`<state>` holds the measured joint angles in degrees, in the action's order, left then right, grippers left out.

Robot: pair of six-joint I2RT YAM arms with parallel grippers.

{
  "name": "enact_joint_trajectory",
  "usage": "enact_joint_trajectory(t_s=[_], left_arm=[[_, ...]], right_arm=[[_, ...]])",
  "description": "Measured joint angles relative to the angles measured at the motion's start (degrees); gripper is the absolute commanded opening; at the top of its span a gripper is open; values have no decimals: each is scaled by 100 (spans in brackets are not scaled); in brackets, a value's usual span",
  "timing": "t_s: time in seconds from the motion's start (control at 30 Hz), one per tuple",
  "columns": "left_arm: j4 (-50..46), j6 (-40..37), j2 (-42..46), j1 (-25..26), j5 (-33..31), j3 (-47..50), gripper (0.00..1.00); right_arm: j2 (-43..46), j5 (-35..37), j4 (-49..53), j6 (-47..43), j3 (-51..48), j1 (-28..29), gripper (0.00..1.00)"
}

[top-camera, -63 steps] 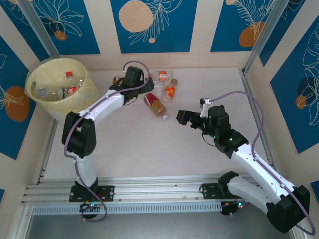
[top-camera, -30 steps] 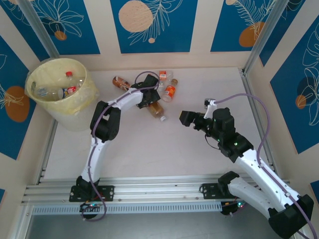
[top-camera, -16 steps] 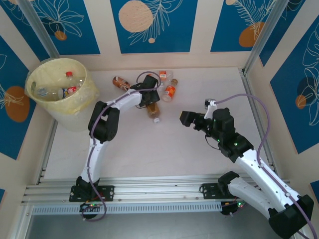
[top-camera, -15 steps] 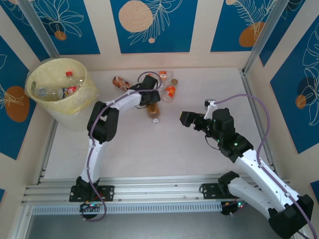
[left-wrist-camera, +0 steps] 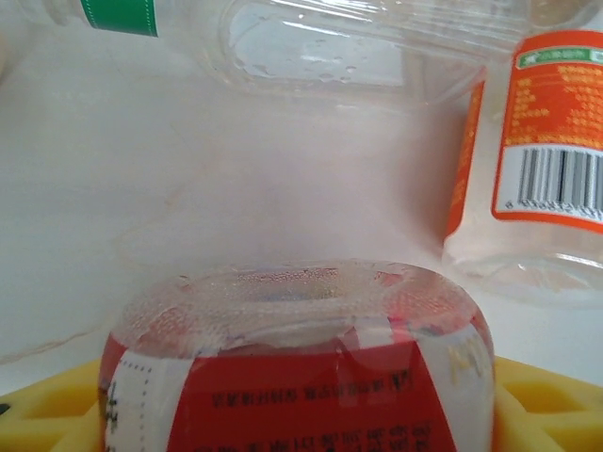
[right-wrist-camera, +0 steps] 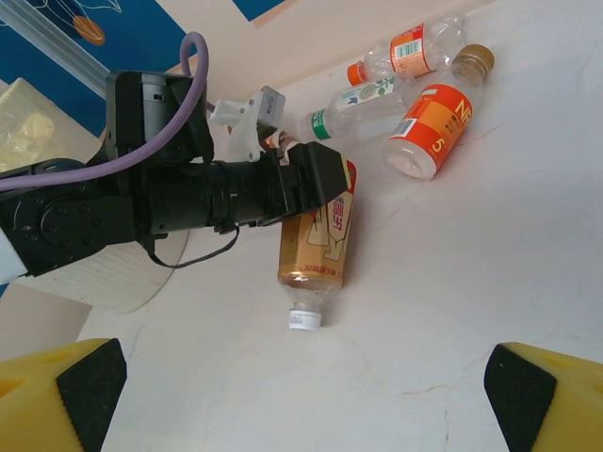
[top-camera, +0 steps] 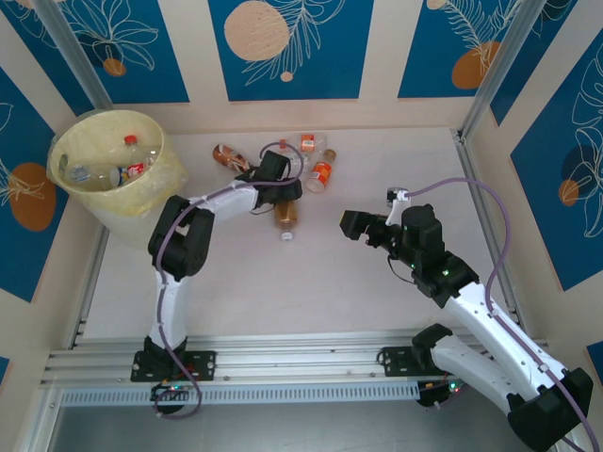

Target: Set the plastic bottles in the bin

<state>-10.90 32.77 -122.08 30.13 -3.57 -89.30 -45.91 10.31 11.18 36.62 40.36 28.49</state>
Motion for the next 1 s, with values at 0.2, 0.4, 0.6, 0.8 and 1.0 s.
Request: enact_joint_trajectory(t_s=[0.2, 0.4, 0.6, 0.8, 1.0], left_arm=[[267, -188, 457, 0, 125, 431, 0], [608, -378, 1182, 0, 389, 951, 0], [960, -492, 1773, -2, 715, 1250, 0], [1303, -555, 2256, -15, 1019, 1650, 0], [1543, -640, 2704, -57, 1220, 1904, 0]], right_arm=[[0, 2, 0, 0, 0, 0, 100], [-7, 0, -44, 0, -24, 0, 100], [-138, -52, -160, -4, -39, 13, 100], [-291, -184, -332, -68, -39, 160, 100], [-422, -221, -352, -105, -39, 188, 100]])
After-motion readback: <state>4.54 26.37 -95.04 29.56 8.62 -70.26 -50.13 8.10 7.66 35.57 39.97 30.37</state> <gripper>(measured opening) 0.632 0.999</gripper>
